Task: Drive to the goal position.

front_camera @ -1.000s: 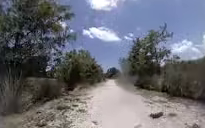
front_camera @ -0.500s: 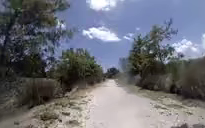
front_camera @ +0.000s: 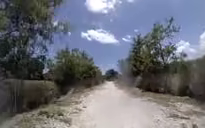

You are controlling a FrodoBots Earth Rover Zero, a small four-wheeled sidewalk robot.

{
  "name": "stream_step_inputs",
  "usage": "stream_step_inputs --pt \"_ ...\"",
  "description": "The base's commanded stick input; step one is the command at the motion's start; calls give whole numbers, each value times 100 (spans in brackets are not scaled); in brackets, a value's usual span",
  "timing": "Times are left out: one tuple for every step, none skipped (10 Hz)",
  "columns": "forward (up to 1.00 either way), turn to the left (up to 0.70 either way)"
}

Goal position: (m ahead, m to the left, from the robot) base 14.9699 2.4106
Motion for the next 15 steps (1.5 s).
stream_step_inputs --pt "85 0" --pt "85 0" --pt "85 0" --pt "85 0" --pt "85 0" --pt "85 0" --pt "85 0" --pt "85 0" --pt "85 0" --pt "85 0" --pt "85 0" --pt "85 0" --pt "85 0" --pt "85 0" --pt "85 0"
